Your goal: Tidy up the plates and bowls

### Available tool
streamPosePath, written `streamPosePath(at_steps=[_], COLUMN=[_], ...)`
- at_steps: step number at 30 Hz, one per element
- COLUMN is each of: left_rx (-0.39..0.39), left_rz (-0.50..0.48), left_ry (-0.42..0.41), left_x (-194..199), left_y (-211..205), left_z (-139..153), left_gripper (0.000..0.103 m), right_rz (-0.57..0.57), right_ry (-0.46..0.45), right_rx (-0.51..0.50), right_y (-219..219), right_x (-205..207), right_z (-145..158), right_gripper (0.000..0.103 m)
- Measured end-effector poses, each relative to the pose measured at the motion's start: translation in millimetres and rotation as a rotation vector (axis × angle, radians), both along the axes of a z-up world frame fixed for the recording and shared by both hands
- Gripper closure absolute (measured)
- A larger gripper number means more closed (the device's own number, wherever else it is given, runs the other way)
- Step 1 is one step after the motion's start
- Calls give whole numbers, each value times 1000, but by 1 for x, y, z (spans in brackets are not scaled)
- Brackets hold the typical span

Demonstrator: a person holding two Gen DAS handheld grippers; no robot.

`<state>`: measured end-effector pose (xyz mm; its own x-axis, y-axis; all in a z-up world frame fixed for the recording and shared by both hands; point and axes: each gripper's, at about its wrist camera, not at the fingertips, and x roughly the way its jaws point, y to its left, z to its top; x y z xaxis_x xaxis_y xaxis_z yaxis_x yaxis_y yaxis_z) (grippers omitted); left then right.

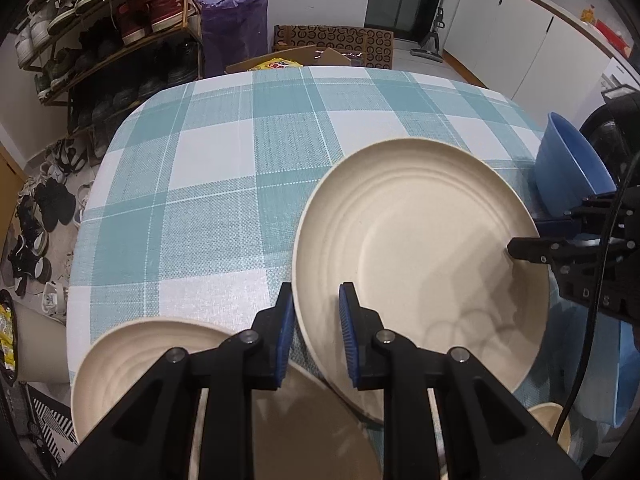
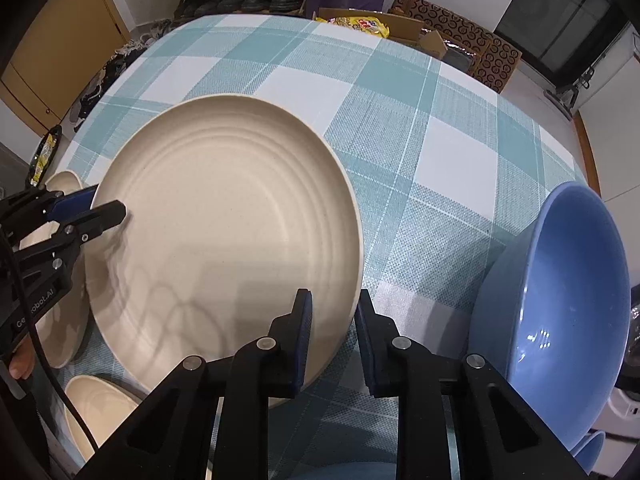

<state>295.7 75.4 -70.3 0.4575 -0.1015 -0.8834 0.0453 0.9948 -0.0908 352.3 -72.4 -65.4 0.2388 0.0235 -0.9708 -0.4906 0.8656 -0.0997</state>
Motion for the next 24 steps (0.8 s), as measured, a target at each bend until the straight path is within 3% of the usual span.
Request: streamPosePath(at_steps=[11,24], left_rx=[16,27], left_rz=[-27,-5], left_ry=[69,26], left_x=[-4,-9], left_y=[-5,-1], left_z=[-7,8], left_gripper=[81,82], right_rz=[13,32], right_ry=[51,15], right_rx=[-27,-21], right_y=[1,7], right_x=[-3,-12], right_z=[-10,0], right_gripper=[81,81])
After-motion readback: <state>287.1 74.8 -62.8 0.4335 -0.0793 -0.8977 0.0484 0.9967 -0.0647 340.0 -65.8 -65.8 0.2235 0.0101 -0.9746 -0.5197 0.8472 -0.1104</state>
